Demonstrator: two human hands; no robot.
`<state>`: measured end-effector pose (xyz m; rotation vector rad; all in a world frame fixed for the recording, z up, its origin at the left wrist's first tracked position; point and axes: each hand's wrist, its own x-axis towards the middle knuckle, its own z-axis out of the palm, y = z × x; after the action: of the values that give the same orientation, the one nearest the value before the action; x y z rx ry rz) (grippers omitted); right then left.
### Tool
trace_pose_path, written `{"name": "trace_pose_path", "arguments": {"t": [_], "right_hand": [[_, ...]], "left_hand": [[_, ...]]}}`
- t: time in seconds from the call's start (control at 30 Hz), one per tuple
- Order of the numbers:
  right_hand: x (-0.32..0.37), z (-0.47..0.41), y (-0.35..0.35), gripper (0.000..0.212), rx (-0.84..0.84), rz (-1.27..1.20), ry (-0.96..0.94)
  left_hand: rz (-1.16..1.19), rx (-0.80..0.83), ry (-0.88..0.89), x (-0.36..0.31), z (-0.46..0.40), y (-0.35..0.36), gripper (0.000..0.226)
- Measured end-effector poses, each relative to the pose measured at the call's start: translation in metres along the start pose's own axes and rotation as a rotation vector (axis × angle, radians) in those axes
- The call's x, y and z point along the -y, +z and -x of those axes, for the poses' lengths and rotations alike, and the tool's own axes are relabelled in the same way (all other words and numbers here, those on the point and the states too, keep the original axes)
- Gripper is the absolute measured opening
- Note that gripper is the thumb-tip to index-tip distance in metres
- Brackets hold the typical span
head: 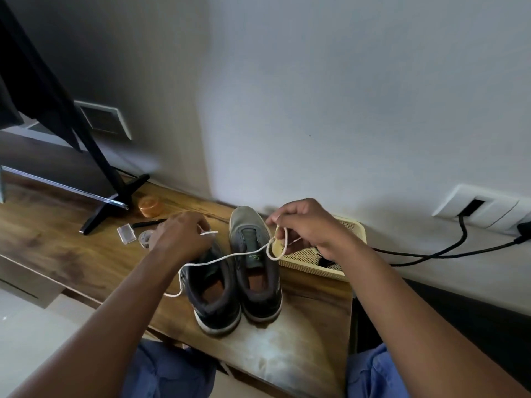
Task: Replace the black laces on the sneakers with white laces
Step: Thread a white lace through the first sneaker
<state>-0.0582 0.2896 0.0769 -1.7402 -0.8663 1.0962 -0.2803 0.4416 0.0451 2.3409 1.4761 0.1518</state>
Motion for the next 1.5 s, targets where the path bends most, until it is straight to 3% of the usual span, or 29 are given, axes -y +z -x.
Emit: {"name": "trace_pose_path", "arguments": {"t": [0.13,0.3,0.47,0.6,0.8,0.9,1.0,1.1,1.23,1.3,1.4,1.5], "right_hand": [[-0.006,-0.007,0.021,0.015,0.023,0.499,0.048],[-0.009,-0.014,0.04,0.011,0.091,0.823,-0.05],[-0.011,-0.02,0.063,0.016,0.076,1.088,-0.183],[-0.016,-0.015,0.078,0.016,0.006,1.193,-0.262],[-0.013,0.001,0.089,0.008,0.091,1.221,-0.27],[-0.015,0.014,0.095,0.026,0.17,1.25,-0.208],[-0.011,0.023,0.101,0.007,0.219,1.24,-0.206],[0.0,0.024,0.091,0.02,0.276,1.216,-0.2],[0.017,0.015,0.053,0.016,0.439,0.905,-0.143],[0.02,0.011,0.036,0.014,0.395,0.69,-0.141],[0.016,0.001,0.031,0.008,0.191,0.427,-0.15],[0.008,-0.014,0.04,0.011,0.078,0.356,-0.082]], "left_hand": [[-0.218,0.123,-0.132,0.003,-0.007,0.006,0.045],[-0.057,0.405,-0.251,0.015,-0.006,0.007,0.037],[-0.222,0.308,-0.182,0.023,-0.014,0.005,0.045],[-0.251,0.155,-0.155,0.028,-0.023,-0.001,0.035],[-0.153,0.033,-0.232,0.042,-0.039,-0.005,0.036],[-0.149,0.004,-0.234,0.041,-0.04,-0.005,0.039],[-0.154,-0.049,-0.227,0.037,-0.035,-0.006,0.038],[-0.042,-0.108,-0.043,0.02,-0.025,-0.005,0.032],[0.042,0.033,0.161,-0.016,-0.006,0.006,0.019],[-0.051,0.103,0.193,-0.028,0.0,0.016,0.01],[-0.146,0.161,0.159,-0.033,0.006,0.024,0.019],[-0.217,0.268,0.089,-0.034,0.01,0.026,0.026]]}}
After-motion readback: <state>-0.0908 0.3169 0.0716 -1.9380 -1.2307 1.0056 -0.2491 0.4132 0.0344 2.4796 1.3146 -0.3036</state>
